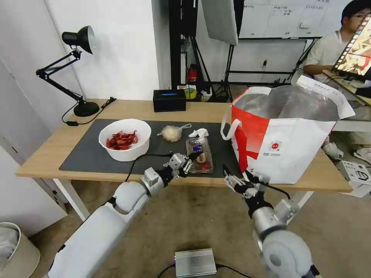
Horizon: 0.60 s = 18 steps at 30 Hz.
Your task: Pick up the trash from the table and place it into the takeout bag.
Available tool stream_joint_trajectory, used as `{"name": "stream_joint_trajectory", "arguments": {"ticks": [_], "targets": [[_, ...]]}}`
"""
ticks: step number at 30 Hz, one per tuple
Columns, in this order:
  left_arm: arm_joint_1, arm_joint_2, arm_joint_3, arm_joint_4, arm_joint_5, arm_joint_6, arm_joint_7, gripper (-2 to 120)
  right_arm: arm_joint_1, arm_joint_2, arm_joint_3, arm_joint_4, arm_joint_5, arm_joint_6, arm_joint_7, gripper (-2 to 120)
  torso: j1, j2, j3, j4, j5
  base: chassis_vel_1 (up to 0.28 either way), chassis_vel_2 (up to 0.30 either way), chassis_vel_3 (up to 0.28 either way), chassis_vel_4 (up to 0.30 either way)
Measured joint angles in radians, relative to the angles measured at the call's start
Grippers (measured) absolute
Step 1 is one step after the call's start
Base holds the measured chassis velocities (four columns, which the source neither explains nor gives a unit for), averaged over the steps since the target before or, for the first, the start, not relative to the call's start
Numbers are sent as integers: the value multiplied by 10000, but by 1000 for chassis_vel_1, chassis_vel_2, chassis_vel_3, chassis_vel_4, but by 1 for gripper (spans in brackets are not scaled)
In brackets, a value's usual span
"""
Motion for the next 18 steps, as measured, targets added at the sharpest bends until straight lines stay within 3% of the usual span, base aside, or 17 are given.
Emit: {"name": "stream_joint_trajectory", "arguments": {"ticks": [4, 8, 18], "targets": [[-107, 179, 0, 22, 21, -1, 237, 0, 367, 53, -159, -163, 439, -187, 238, 100, 0, 0, 0, 0, 2, 0, 0, 0, 0], [-324, 418, -51, 110, 625, -109, 849, 0, 1272, 124, -580, -720, 1272, -518, 753, 100, 0, 0, 1, 1, 2, 0, 0, 0, 0], [-384, 280, 2, 251, 1695, -484, 998, 0, 2351, 223, -911, -1453, 1946, -696, 1187, 100, 0, 0, 1, 0, 1, 0, 0, 0, 0]]}}
